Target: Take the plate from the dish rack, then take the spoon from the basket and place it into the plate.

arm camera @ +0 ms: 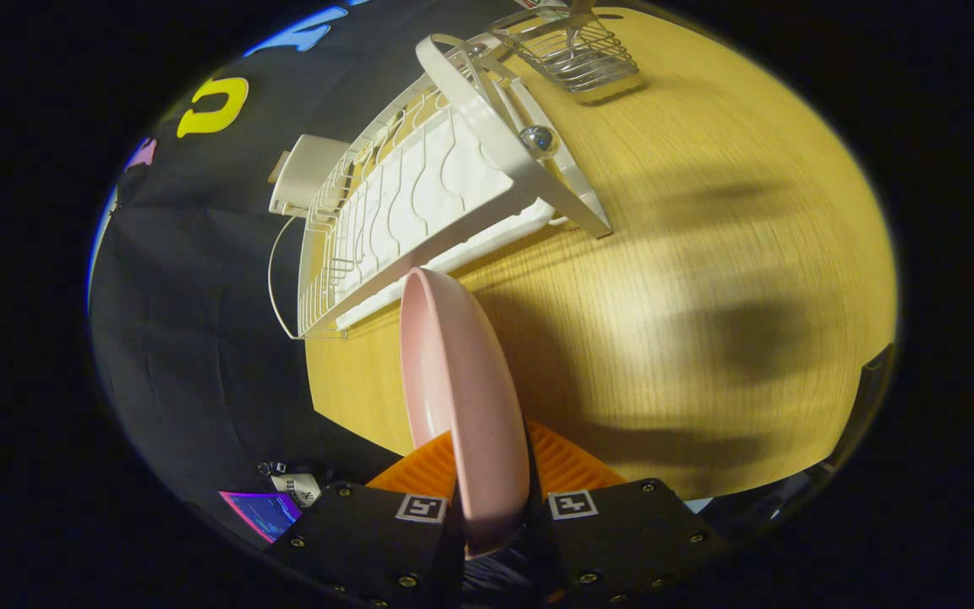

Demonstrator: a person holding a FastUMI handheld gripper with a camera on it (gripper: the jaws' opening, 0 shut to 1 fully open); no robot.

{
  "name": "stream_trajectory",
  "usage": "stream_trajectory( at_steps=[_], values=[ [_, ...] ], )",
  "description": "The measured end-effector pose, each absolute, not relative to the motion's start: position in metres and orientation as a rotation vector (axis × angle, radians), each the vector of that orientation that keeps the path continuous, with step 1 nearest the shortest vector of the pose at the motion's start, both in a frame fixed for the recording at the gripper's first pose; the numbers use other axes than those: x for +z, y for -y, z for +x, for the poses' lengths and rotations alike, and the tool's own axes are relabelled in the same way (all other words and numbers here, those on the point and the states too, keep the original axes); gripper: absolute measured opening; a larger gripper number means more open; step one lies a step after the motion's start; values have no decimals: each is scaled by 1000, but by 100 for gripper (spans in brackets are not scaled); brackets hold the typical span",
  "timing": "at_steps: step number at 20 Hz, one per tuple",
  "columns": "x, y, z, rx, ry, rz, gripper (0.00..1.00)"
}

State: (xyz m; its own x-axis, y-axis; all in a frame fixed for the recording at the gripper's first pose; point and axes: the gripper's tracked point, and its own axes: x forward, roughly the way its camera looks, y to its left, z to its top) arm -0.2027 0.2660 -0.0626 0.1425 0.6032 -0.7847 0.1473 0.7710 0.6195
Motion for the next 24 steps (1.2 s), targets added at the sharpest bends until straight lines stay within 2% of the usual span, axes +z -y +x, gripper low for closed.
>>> stream_trajectory(
  at_steps=[3, 4, 5, 9, 15, 18, 24],
  values=[
    [-67, -247, -201, 315, -1417, 619, 37],
    [-66, -241, -199, 305, -1409, 616, 46],
    [-65, -237, -197, 297, -1405, 619, 49],
    [-50, -196, -177, 195, -1302, 532, 49],
    [6, -111, -79, -41, -875, 447, 49],
    [21, -99, -39, -88, -694, 471, 49],
    [15, -99, 17, -82, -490, 433, 49]
  ],
)
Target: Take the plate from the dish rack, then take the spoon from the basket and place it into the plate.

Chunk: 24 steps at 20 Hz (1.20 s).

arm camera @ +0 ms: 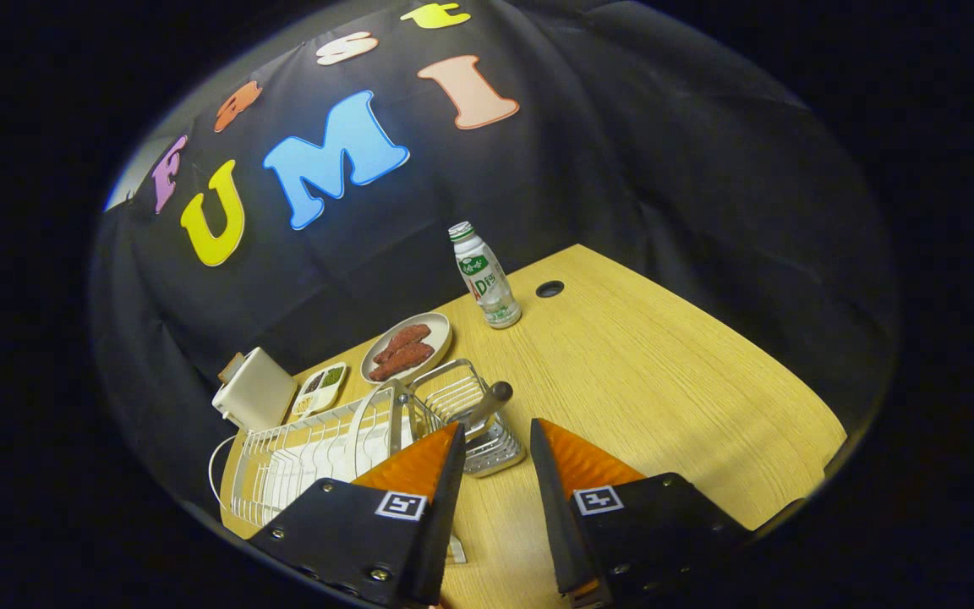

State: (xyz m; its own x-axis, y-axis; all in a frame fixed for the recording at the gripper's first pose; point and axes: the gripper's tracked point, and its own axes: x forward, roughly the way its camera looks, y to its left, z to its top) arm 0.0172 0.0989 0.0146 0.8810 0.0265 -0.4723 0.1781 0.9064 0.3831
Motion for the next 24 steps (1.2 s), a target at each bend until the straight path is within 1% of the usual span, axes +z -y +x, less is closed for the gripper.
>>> stream_trajectory(
  at_steps=[4, 7, 10, 11, 12, 13, 14, 15, 19, 24],
  values=[
    [14, -99, 51, -79, -351, 406, 49],
    [9, -102, 72, -66, -288, 383, 49],
    [11, -92, 87, -103, -226, 358, 49],
    [9, -88, 90, -119, -214, 350, 36],
    [10, -89, 91, -120, -207, 357, 26],
    [13, -86, 90, -123, -199, 357, 24],
    [20, -89, 91, -114, -183, 386, 24],
    [24, -89, 96, -115, -185, 385, 14],
    [43, -96, 103, -63, -180, 344, 13],
    [82, -101, 91, -21, -176, 315, 13]
  ],
)
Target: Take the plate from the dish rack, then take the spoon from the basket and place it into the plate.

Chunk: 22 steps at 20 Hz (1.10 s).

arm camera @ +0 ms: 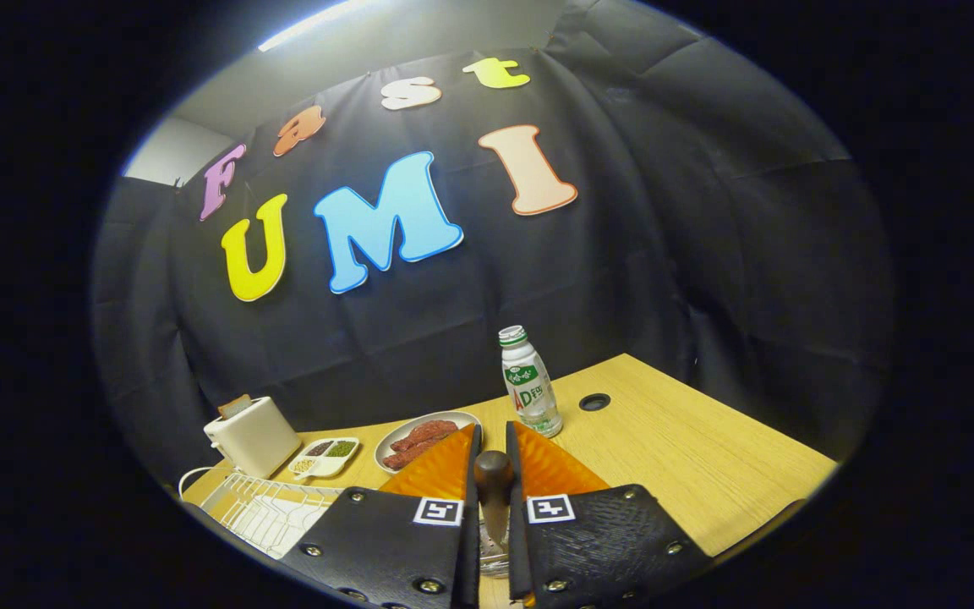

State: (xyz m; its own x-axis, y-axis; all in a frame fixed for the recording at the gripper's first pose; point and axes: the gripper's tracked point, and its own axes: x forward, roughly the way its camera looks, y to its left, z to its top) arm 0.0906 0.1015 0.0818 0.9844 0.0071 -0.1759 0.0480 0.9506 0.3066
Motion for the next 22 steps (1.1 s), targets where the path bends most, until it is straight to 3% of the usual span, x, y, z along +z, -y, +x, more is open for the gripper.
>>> stream_trajectory(
  at_steps=[7, 15, 22],
  values=[
    [153, -135, 57, 114, -148, 305, 13],
    [186, -193, -11, 256, -90, 182, 13],
    [148, -259, -61, 414, -221, 264, 13]
  ],
)
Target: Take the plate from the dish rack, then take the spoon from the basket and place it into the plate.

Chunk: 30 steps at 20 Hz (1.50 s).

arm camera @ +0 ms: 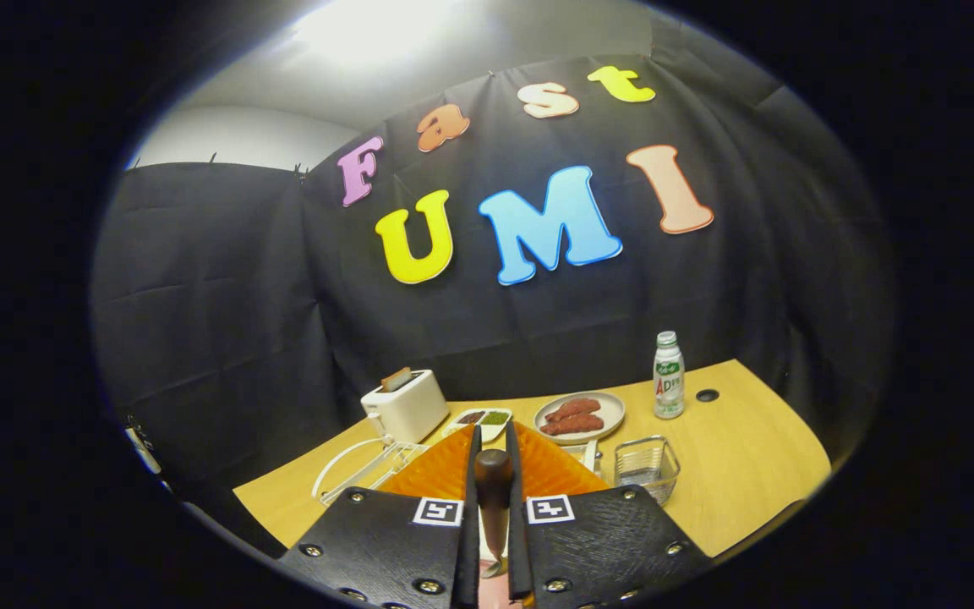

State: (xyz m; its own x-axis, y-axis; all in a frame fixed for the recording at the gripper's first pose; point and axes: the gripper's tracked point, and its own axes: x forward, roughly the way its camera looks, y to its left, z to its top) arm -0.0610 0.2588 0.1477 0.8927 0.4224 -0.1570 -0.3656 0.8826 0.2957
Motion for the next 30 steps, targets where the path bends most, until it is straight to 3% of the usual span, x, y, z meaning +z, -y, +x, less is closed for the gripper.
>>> stream_trajectory(
  at_steps=[4, 13, 30],
  values=[
    [113, -295, -89, 488, -310, 271, 13],
    [69, -331, -122, 553, -310, 140, 13],
    [115, -327, -115, 530, -187, 117, 18]
  ],
)
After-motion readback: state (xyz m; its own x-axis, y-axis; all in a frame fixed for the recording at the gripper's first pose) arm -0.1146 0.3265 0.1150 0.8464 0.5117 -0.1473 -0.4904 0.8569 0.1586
